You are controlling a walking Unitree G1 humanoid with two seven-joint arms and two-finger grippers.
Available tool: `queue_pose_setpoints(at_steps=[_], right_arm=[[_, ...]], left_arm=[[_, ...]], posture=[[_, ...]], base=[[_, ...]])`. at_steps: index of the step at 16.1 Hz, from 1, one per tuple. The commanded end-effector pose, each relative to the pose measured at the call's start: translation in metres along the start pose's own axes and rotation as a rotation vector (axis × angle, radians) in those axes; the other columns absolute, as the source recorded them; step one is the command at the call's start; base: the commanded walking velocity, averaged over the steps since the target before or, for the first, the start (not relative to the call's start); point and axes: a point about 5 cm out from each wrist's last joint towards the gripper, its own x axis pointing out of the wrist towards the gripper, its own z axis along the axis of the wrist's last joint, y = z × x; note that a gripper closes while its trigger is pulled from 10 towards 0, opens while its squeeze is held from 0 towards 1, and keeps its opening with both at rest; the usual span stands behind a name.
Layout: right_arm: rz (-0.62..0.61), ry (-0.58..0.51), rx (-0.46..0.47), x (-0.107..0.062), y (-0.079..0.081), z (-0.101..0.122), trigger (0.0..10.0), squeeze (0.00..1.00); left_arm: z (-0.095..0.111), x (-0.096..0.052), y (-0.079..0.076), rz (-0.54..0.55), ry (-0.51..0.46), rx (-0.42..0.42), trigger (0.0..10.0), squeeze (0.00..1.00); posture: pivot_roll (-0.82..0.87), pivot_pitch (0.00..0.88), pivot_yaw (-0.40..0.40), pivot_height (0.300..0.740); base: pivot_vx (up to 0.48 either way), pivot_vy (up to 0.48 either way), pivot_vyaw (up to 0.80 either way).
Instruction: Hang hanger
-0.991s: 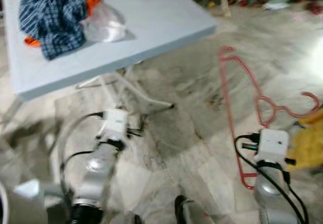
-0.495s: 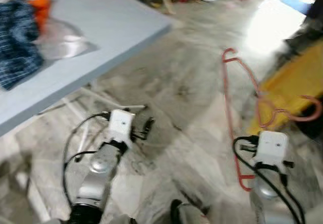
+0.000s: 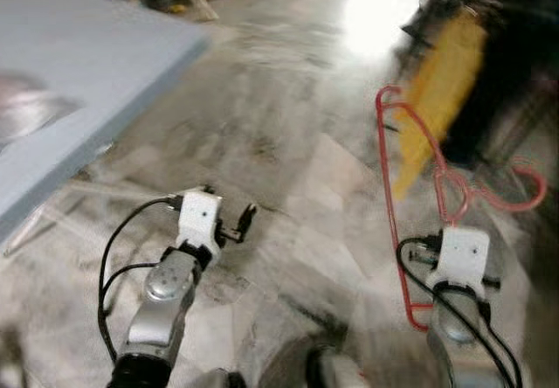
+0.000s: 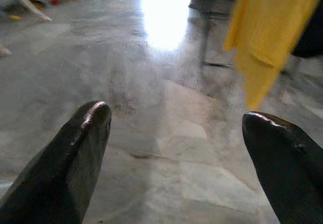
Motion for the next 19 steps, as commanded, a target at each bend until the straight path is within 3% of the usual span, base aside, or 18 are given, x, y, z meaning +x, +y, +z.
queue_pose_setpoints(at_steps=[1, 6, 10, 15, 19], right_arm=[[-0.022, 0.004, -0.007, -0.001, -0.005, -0.001, 10.0, 0.0], [-0.027, 0.003, -0.007, -0.002, -0.006, -0.002, 10.0, 0.0], [-0.041, 0.026, -0.035, -0.003, -0.007, -0.007, 10.0, 0.0], [-0.045, 0.034, -0.02, -0.002, -0.01, -0.008, 10.0, 0.0], [-0.047, 0.031, -0.007, -0.001, -0.01, -0.007, 10.0, 0.0]], left_arm=[[-0.002, 0.0, -0.007, -0.03, 0.004, -0.005, 10.0, 0.0], [-0.007, -0.002, -0.008, -0.05, 0.012, 0.004, 10.0, 0.0], [-0.021, -0.007, -0.005, -0.06, 0.051, -0.054, 10.0, 0.0], [-0.026, -0.007, -0.006, -0.062, 0.061, -0.063, 10.0, 0.0], [-0.029, -0.006, -0.008, -0.074, 0.061, -0.071, 10.0, 0.0]], posture=[[-0.15, 0.207, 0.028, 0.74], [-0.15, 0.21, 0.031, 0.74], [-0.16, 0.208, 0.025, 0.74], [-0.16, 0.199, 0.019, 0.74], [-0.17, 0.198, 0.017, 0.74]], base=[[0.0, 0.0, -0.8], [0.0, 0.0, -0.79], [0.0, 0.0, 0.0], [0.0, 0.0, 0.0], [0.295, 0.0, 0.0]])
